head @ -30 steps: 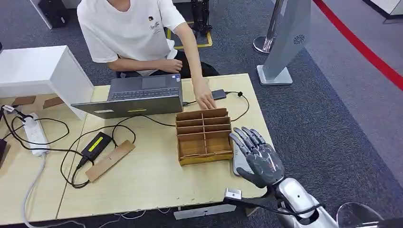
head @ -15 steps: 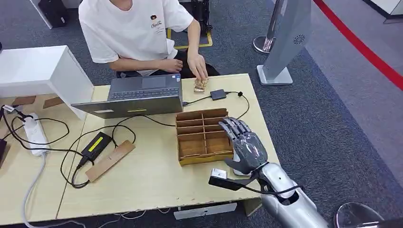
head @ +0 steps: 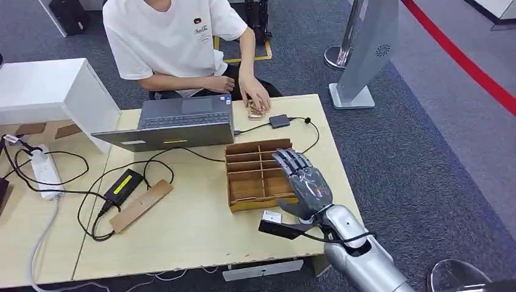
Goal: Pass the card to the sensor for recognition and then transmit it.
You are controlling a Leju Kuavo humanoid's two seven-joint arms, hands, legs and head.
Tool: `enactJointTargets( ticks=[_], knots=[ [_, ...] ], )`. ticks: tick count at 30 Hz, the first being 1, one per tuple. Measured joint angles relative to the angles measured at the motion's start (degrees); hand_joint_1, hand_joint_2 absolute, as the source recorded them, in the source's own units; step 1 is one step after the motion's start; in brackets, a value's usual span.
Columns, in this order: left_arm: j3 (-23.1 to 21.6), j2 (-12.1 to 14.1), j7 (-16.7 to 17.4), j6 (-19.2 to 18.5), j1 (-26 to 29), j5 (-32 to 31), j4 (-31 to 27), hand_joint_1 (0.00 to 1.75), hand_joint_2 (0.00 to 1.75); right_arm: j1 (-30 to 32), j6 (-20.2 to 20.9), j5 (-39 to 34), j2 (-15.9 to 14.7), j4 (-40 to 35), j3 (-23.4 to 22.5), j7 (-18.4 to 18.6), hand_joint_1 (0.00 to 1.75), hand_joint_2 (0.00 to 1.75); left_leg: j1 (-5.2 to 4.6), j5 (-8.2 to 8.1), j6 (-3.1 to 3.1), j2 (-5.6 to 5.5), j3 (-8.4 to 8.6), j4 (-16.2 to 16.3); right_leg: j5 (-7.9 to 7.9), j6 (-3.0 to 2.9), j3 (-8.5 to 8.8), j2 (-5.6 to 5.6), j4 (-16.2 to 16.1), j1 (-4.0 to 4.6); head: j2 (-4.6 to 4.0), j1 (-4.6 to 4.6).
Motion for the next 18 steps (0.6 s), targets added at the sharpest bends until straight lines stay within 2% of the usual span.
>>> enactJointTargets(
  ticks=[18],
  knots=[
    [-0.2, 0.0, 0.4, 0.1, 0.0, 0.2, 0.0, 0.00, 1.75, 0.2, -1.5, -1.3, 0.6, 4.6, 0.3, -0.2, 0.00, 1.75, 0.00, 0.00, 0.00, 0.00, 0.00, 0.0, 0.00, 0.00, -0.01, 0.00, 0.0, 0.00, 0.00, 0.00]
  ],
)
